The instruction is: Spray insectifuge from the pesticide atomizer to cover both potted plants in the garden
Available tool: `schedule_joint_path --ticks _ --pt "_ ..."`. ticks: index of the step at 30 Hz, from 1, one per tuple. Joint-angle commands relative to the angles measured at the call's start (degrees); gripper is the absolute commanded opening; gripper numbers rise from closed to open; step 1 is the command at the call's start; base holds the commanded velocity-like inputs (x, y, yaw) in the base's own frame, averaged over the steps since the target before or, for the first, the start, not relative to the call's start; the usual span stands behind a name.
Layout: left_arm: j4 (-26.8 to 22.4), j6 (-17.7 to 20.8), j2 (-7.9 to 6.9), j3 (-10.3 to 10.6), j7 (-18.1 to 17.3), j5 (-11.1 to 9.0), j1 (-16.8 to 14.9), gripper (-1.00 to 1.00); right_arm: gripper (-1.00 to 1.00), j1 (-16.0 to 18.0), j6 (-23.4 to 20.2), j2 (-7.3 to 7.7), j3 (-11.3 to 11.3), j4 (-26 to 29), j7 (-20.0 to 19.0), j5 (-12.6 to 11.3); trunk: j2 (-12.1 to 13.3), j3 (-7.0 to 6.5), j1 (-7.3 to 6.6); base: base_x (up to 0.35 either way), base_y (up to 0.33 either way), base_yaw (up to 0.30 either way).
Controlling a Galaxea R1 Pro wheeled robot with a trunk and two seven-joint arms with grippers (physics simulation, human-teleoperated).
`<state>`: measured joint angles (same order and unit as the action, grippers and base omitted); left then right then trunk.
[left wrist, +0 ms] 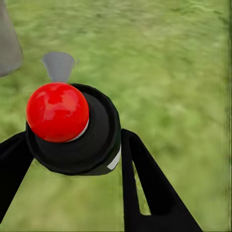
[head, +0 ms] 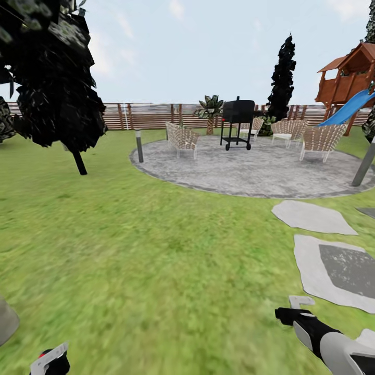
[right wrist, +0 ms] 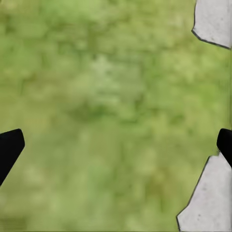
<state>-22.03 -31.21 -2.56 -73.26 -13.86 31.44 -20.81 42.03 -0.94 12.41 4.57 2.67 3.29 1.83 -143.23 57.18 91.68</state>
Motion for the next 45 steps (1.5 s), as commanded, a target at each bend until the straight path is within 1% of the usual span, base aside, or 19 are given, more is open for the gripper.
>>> schedule_joint_path --ticks 1,45 --pt "-0.03 -0.17 0.01 -0.48 -0.47 0.2 -0.07 -1.0 1.0 0.0 -0.1 -0.01 0.44 0.04 0.05 0.19 -0.02 0.05 0.02 0.292 -0.199 0.0" --pt "-0.02 -0.17 0.01 -0.48 -0.47 0.29 -0.07 -1.0 1.0 -0.02 -0.12 -0.01 0.44 -0.04 0.14 0.21 -0.02 0.05 0.02 0.292 -0.198 0.0"
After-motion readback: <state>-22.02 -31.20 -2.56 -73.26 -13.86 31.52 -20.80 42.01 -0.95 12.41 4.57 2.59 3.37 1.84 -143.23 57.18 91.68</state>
